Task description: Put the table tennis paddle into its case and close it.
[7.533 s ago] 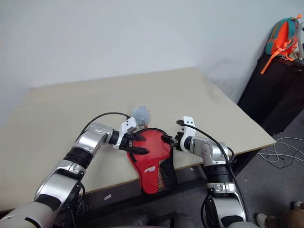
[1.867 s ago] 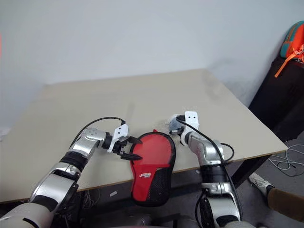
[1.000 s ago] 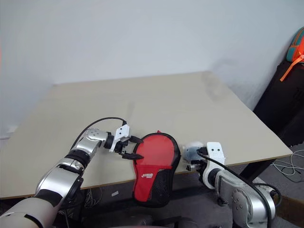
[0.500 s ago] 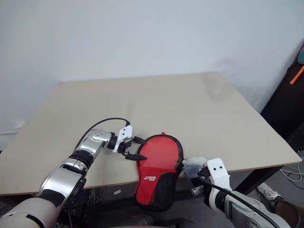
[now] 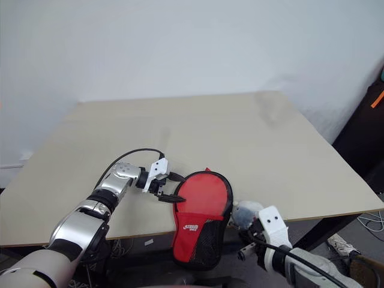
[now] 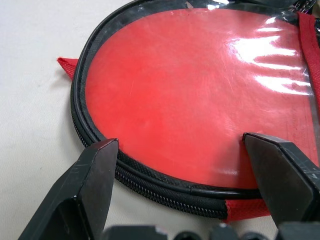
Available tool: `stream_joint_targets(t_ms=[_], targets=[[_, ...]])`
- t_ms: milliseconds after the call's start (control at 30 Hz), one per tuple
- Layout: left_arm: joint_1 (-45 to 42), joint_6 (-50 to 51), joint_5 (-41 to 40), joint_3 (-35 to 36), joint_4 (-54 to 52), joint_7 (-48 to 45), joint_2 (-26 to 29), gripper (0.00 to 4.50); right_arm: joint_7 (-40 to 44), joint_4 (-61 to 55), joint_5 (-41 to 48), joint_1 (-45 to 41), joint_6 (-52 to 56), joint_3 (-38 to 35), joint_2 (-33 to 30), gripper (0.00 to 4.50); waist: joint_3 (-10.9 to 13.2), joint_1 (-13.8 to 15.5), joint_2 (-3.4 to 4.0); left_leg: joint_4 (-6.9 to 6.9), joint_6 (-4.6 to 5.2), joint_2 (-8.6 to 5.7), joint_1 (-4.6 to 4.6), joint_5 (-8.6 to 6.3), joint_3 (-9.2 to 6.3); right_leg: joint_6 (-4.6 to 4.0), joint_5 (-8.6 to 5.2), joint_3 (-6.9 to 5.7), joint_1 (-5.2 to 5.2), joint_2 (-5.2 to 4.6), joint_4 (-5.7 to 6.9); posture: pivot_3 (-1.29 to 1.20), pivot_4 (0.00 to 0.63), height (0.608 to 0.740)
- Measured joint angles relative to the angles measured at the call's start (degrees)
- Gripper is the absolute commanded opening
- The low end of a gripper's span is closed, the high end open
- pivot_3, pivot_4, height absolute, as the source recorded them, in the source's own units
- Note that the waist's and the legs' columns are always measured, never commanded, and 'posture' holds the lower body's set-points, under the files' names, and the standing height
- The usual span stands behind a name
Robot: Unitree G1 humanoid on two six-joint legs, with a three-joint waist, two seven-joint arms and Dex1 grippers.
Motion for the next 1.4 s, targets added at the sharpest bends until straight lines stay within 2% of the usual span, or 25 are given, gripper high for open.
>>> stream_joint_targets(t_ms=[33,133,300,500,633,733,867,900,1133,1300,1400], targets=[[-0.01,0.0,0.0,0.0,0.0,0.0,0.04,4.2,1.25,-0.31,1.68,0.34,-1.12,-1.64,-0.23,0.05,0.0,-0.03,0.0,-0.01,0.0,0.0,0.0,0.0,0.0,0.0,0.0,0.0,0.0,0.0,0.0,0.0,0.0,0.74],[0.04,0.0,0.07,0.0,0.01,0.2,0.25,4.2,4.2,-2.38,6.1,0.36,-5.29,-7.63,-1.72,0.63,0.06,-0.3,-0.07,-0.01,0.0,0.01,-0.02,-0.01,0.0,0.01,0.0,0.0,0.18,-0.01,-0.01,0.0,0.0,0.74],[0.16,0.0,0.34,0.0,0.01,0.71,0.81,4.2,4.2,-1.48,6.28,-1.35,-6.83,-10.34,-6.03,2.32,0.28,-1.0,-0.1,-0.01,0.01,0.02,0.1,-0.06,0.02,-0.17,-0.1,-0.01,0.44,-0.06,-0.1,0.0,0.0,0.74],[0.24,0.0,0.44,0.0,0.02,1.38,1.24,4.2,2.67,6.04,1.95,-3.46,-9.34,-5.57,-10.83,2.32,0.33,-1.7,-0.07,-0.01,0.02,0.03,0.08,-0.07,0.05,-0.2,-0.11,-0.1,0.45,-0.15,-0.21,0.0,0.0,0.74],[0.28,-0.02,0.45,0.0,0.02,1.48,1.59,4.2,1.0,11.64,0.55,-7.71,-9.88,-3.03,-10.53,2.32,0.35,-2.11,-0.03,-0.02,0.01,0.05,0.07,-0.07,0.05,-0.2,-0.11,-0.15,0.44,-0.17,-0.23,0.0,0.0,0.74],[0.31,-0.14,0.46,0.0,0.02,1.55,1.75,4.2,-1.44,14.7,0.05,-13.48,-10.2,-2.78,-8.08,2.95,0.35,-2.14,-0.04,-0.08,0.0,0.08,0.08,-0.08,0.05,-0.2,-0.11,-0.19,0.4,-0.18,-0.23,0.0,0.0,0.74],[0.3,-0.27,0.45,0.0,0.02,1.13,1.71,4.2,-2.38,15.55,1.12,-16.98,-9.06,-1.96,-6.93,4.36,0.32,-2.04,-0.08,-0.22,0.0,0.11,0.09,-0.08,0.05,-0.2,-0.11,-0.21,0.38,-0.18,-0.23,0.0,0.0,0.74],[0.3,-0.27,0.45,0.0,0.02,0.96,1.8,4.2,-2.78,15.74,1.58,-17.72,-8.06,-1.67,-6.26,4.47,0.3,-2.06,-0.09,-0.24,0.0,0.12,0.1,-0.08,0.05,-0.21,-0.11,-0.22,0.37,-0.18,-0.23,0.0,0.0,0.74],[0.28,-0.27,0.45,0.0,0.02,0.9,1.88,4.2,-4.88,20.93,3.04,-22.86,-1.32,0.39,-3.5,4.47,0.31,-2.08,-0.04,-0.3,-0.01,0.12,0.11,-0.08,0.05,-0.21,-0.11,-0.23,0.32,-0.19,-0.23,0.0,0.0,0.74],[0.28,-0.27,0.45,0.0,0.02,0.91,1.85,4.2,-5.06,26.1,2.84,-23.91,-0.26,3.13,-2.35,4.47,0.36,-2.07,0.04,-0.36,-0.01,0.12,0.1,-0.08,0.05,-0.21,-0.11,-0.24,0.32,-0.2,-0.25,0.0,0.0,0.74],[0.28,-0.27,0.45,0.0,0.02,0.9,1.86,4.2,-5.07,28.37,2.85,-24.16,0.04,3.35,-1.76,3.92,0.36,-2.07,0.03,-0.43,-0.01,0.12,0.1,-0.08,0.05,-0.21,-0.11,-0.24,0.31,-0.2,-0.3,0.0,0.0,0.74]])
